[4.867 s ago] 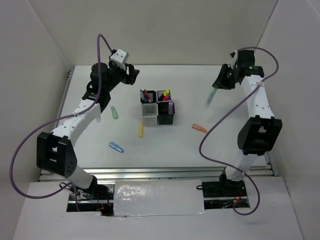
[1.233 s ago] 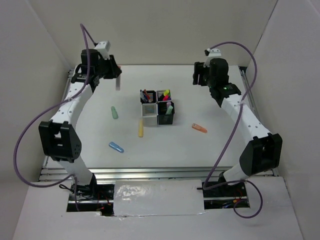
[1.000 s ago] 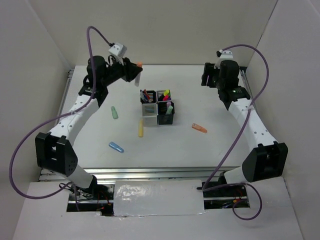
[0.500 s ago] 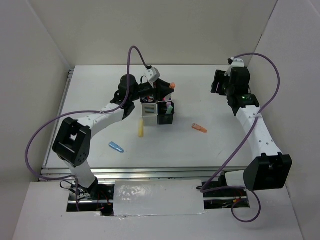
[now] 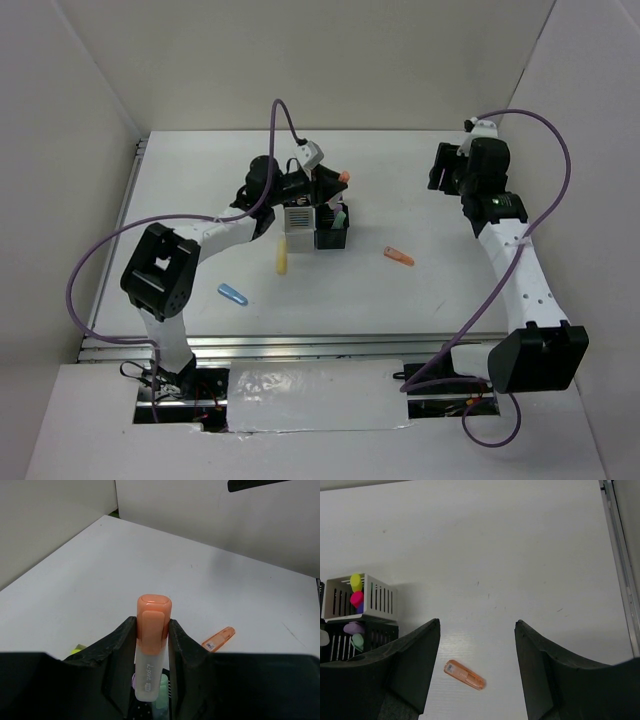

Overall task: Sort the stationery into containers
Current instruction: Place the pen in the storage box.

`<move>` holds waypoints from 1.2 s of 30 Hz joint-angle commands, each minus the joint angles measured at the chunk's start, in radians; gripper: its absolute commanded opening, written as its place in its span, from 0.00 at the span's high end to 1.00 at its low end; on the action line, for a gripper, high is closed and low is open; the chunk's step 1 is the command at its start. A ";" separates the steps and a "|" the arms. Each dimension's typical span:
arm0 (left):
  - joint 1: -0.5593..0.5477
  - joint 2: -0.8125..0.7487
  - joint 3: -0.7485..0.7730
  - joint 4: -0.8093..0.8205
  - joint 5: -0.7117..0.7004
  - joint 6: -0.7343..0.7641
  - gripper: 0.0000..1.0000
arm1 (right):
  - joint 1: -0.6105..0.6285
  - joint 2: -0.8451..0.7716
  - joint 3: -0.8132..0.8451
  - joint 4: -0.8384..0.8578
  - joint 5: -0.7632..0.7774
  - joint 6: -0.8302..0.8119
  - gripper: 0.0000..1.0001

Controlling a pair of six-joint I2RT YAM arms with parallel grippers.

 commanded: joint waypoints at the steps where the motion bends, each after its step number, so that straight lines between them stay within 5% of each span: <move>1: 0.013 0.005 0.002 0.096 0.002 0.005 0.91 | -0.006 -0.034 -0.014 -0.010 -0.010 0.002 0.32; 13: 0.059 -0.004 -0.040 0.053 0.062 0.008 0.75 | -0.005 -0.038 -0.021 -0.015 -0.017 -0.001 0.31; 25: 0.037 -0.039 -0.110 0.087 0.043 -0.032 0.72 | -0.005 -0.031 -0.028 -0.013 -0.039 0.005 0.31; 36: 0.027 -0.048 -0.123 0.070 0.040 -0.015 0.47 | -0.005 -0.031 -0.030 -0.016 -0.044 -0.004 0.30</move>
